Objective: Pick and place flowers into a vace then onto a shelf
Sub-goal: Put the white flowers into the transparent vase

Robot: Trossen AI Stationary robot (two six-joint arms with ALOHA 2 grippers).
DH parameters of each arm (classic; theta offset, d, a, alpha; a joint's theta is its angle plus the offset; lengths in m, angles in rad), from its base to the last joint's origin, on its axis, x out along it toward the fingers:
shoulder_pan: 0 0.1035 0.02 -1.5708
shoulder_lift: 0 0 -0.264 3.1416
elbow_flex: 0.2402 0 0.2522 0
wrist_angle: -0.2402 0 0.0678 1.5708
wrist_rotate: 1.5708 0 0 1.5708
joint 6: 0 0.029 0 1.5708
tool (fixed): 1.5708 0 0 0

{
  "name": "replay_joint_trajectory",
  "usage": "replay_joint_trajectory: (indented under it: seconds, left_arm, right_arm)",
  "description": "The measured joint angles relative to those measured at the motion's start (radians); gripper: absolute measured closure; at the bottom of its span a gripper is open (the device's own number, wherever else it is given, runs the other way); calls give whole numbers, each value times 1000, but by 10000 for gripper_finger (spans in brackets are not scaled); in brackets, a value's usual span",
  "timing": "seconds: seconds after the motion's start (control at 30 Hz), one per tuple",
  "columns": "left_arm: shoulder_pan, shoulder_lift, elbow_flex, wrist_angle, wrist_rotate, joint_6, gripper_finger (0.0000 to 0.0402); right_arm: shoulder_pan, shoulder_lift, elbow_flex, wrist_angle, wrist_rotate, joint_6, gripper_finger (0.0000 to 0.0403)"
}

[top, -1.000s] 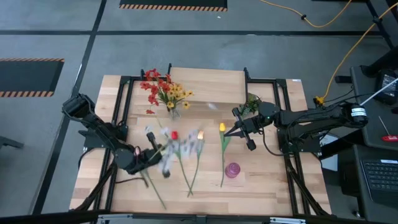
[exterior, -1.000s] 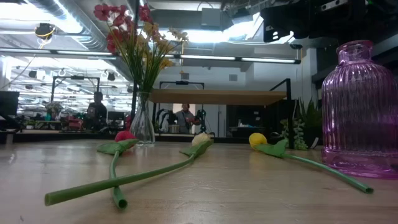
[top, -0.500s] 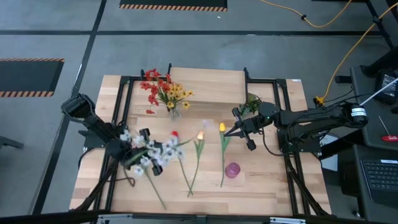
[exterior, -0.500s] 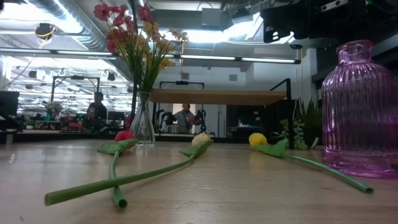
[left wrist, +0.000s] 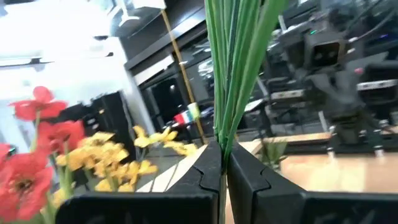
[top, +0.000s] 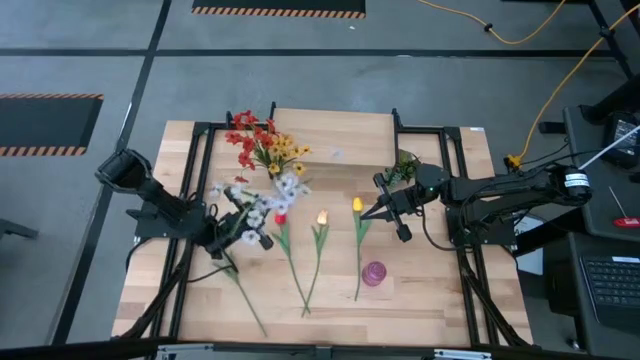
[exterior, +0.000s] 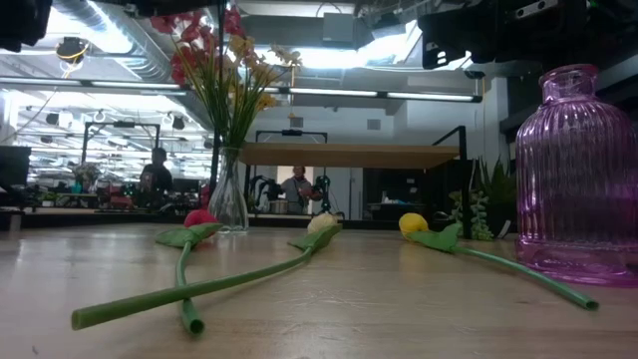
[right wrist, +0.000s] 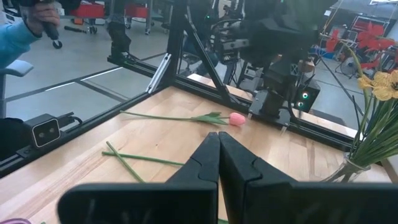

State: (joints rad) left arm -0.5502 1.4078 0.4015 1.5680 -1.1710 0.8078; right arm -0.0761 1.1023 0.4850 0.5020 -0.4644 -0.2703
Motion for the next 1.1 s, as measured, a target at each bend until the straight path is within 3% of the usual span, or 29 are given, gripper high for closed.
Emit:
replay_joint_trajectory:
  seconds: [0.13,0.37,0.5,0.63,1.1]
  left_arm:
    - [51,0,0,0,-34,18,399]
    - [161,0,-51,0,98,-8,399]
    - [198,0,-91,0,70,-69,399]
    - [230,-3,-113,0,124,-97,399]
    - [320,-4,-114,0,160,-114,398]
  right_arm:
    - [0,0,0,1,0,0,398]
    - [0,0,0,1,0,0,398]
    - [0,0,0,-7,1,0,398]
    - [0,0,0,-10,1,0,398]
    - [0,0,0,-10,1,0,398]
